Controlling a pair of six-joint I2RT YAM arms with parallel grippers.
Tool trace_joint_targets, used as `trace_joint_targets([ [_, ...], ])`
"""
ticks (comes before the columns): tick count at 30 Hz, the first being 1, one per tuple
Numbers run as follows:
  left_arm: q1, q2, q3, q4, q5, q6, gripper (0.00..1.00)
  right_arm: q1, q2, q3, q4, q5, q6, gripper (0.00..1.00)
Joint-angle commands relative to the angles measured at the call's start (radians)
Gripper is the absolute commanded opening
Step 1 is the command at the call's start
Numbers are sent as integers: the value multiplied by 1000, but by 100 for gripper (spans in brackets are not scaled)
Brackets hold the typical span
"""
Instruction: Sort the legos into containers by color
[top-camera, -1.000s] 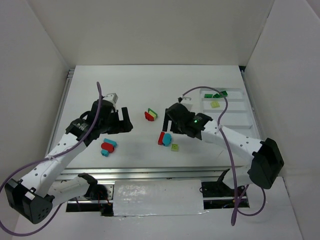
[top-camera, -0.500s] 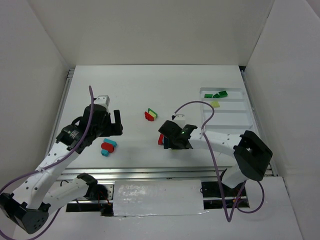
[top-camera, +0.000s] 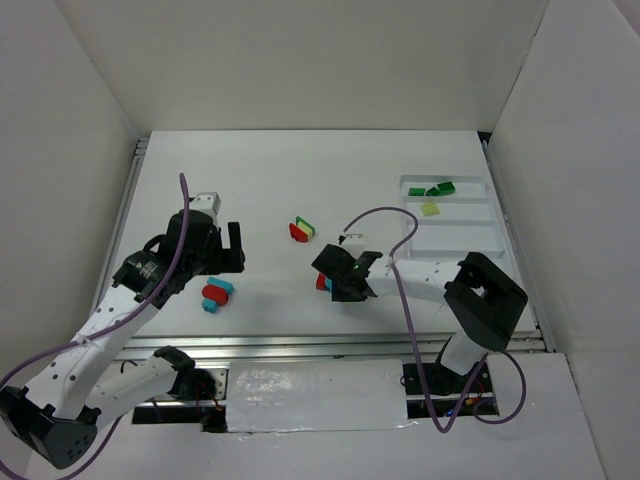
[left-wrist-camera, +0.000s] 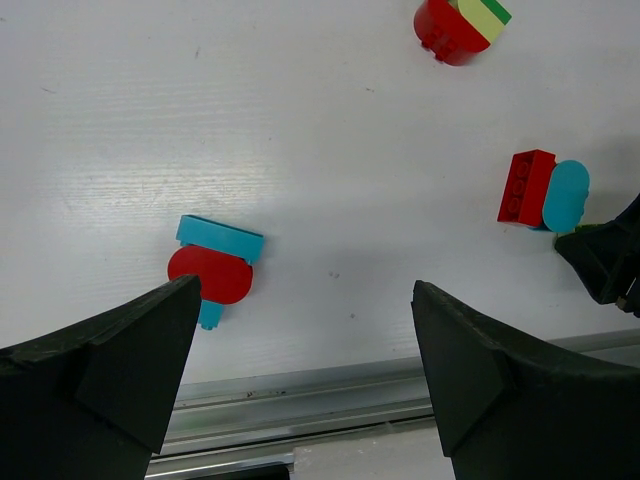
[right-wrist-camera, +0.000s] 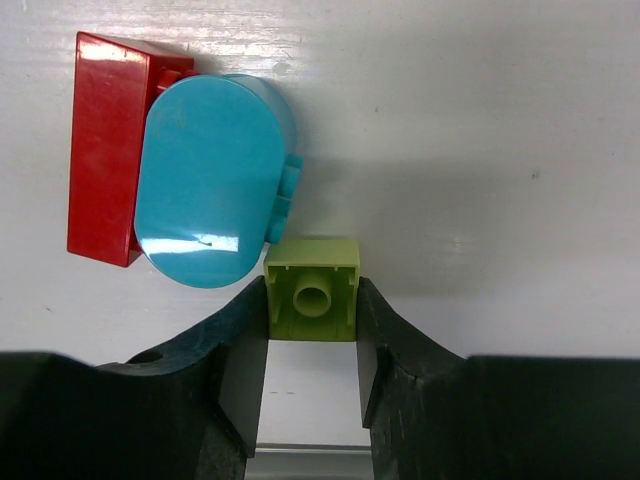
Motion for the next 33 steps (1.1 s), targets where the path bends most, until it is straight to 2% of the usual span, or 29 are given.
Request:
trace_joint_targets([
  [1,1,-7,-3,27,-2,18,100,-3,-2,-14,29,19,20,36],
  [4,-1,-7,-3,27,-3,20,100,-6,-26,-31,27,29,26,30],
  [6,1,-7,-4,28,0,20,100,-6,-41,-37,9,42,43,10],
  [9,1,-8,-4,28,-2,20,100,-6,-106,-38,-34,56,56,0],
  [13,-1,-10,-4,30,-3,17,100,-43,-260,-23,-83,64,34,0],
  [16,1,-10,-7,36,-3,15,99,-184,-327,-22,-53,-26,-25,0],
  [19,2,-16,-9,28,-16,9,99,-306,-344,33,-55,-28,-77,0],
  [21,2,-27,-13,35,-20,4,100,-386,-318,84,-54,-27,-132,0],
  [22,2,-34,-16,38,-19,4,99,-484,-264,156,-72,-37,-144,0],
  [24,2,-38,-20,36,-23,1,99,-573,-151,237,-94,-46,-170,0],
  [25,2,-39,-18,35,-32,-2,99,-656,-116,309,-101,-56,-177,0],
  [28,1,-47,-23,33,-37,-8,100,-779,36,441,-118,-77,-184,0],
  [33,-1,-64,-29,44,-22,-3,99,-885,265,647,-192,-66,-183,0],
])
